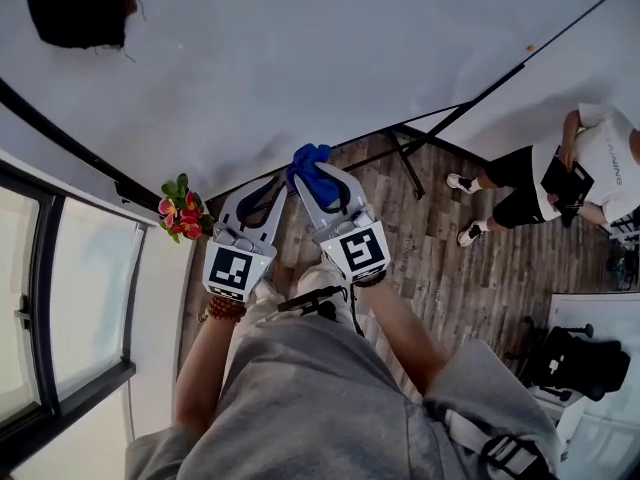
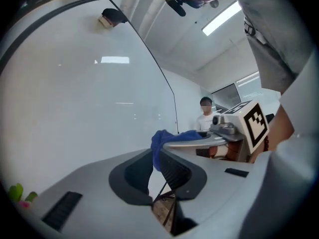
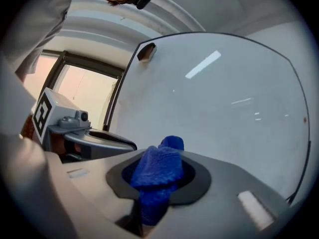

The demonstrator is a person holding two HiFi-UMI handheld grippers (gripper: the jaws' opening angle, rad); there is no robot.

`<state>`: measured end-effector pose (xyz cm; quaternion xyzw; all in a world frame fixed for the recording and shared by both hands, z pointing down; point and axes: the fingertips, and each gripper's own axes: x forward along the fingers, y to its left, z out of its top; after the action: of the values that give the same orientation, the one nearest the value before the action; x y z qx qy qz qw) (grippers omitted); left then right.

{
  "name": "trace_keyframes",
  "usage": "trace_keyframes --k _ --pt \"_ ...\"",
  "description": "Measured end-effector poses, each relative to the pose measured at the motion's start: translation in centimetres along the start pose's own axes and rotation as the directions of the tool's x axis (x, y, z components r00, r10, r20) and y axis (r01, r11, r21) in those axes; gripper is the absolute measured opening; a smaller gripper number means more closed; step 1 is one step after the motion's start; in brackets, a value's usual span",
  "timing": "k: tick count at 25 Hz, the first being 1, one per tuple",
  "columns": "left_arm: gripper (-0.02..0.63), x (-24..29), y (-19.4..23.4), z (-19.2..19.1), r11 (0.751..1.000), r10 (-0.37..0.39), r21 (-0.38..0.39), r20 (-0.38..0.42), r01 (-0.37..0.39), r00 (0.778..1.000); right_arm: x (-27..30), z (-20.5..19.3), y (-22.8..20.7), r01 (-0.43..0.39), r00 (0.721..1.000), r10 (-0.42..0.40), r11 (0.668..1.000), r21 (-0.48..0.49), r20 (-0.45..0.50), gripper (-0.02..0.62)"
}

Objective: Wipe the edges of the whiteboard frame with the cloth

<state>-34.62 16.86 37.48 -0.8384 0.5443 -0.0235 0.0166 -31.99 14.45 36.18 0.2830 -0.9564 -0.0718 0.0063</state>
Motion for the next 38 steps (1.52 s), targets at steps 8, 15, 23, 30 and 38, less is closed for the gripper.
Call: trace_keyframes --k 8,15,23,30,38 --pt "0.04 3.1 -0.1 3.9 0.99 0.142 0.015 0.046 -0.143 0.989 -5.4 6.0 -4.7 0.356 0.929 -0.346 0.933 -0.058 0.133 0.098" --pt "0.038 3.1 -2.0 3.4 0.977 0.213 0.013 0.04 -0.214 0.976 -8.0 3.5 -5.5 0.447 0.894 -0.446 0.895 -0.017 0.031 0.098" --pt "0.038 2.3 -2.9 0.7 0.967 0.253 0.014 -0.02 -0.253 0.967 -10.0 0.8 -5.8 0.5 0.866 -0.499 0.866 0.002 -0.021 0.095" --pt "0.038 2.0 -3.3 0.4 0.967 0.253 0.016 -0.026 -0.253 0.967 -10.9 0.5 -5.9 0.514 0.857 -0.514 0.858 -0.002 -0.027 0.095" --pt "0.038 2.4 -3.7 -0.1 0.968 0.25 0.008 -0.039 -0.25 0.968 -11.6 0.1 -6.5 0.525 0.85 -0.525 0.851 -0.006 -0.042 0.094"
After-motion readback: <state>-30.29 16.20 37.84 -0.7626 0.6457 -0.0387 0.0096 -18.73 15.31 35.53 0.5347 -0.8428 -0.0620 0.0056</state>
